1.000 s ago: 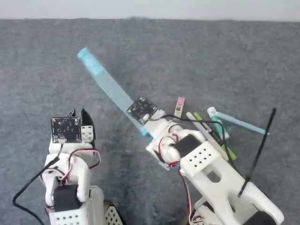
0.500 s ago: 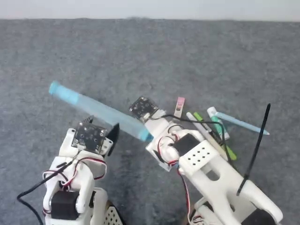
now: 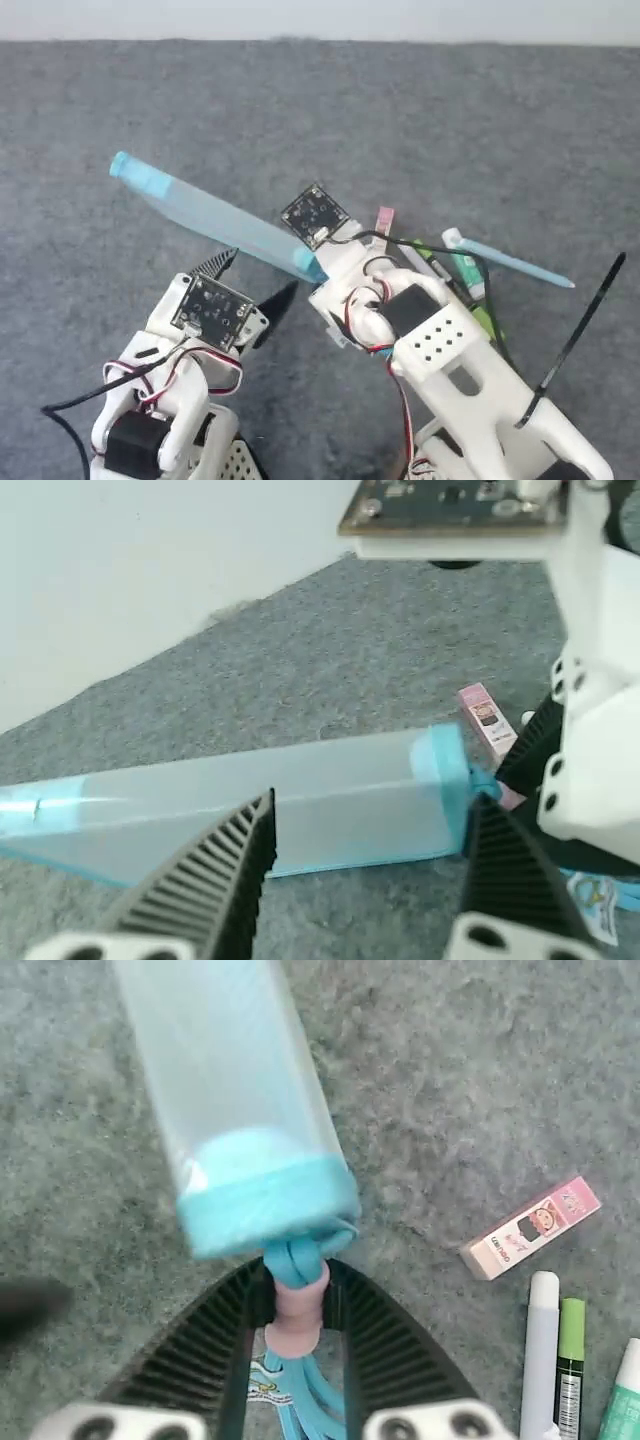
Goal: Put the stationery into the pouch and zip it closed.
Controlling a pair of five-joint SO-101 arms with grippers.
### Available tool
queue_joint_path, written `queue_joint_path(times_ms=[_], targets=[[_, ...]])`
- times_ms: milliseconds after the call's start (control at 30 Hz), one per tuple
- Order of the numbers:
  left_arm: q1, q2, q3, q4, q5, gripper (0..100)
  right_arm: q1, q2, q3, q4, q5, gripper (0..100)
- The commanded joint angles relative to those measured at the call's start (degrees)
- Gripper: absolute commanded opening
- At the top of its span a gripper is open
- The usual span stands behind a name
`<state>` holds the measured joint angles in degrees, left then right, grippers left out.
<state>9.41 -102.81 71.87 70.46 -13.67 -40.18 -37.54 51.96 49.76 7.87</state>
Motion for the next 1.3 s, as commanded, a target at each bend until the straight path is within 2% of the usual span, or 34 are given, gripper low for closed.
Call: queue_joint_path(times_ms=[0, 367, 633, 833, 1033, 1267], targets=[[0.79, -0.26, -3.03, 0.35, 1.05, 31, -0.75, -2.42, -3.43, 0.4, 1.05, 0.8], [4.92, -0.18, -0.13, -1.76, 1.05, 31, -0.92, -2.86, -3.25, 0.48, 0.09, 0.8], [4.84, -0.09, 7.87, -9.05, 0.88, 31, -2.24, -2.86, -3.34, 1.19, 0.26, 0.8], [4.66, -0.18, 7.87, -6.77, 0.79, 31, -1.63, -2.86, -3.34, 1.27, 0.18, 0.8], [4.75, -0.18, 9.45, -5.54, 0.53, 31, 2.15, -2.86, -3.78, 1.54, 0.53, 0.7], [5.1, -0.18, 13.93, -7.74, 0.7, 31, 4.26, -2.24, -16.97, 16.66, 3.6, 0.7]])
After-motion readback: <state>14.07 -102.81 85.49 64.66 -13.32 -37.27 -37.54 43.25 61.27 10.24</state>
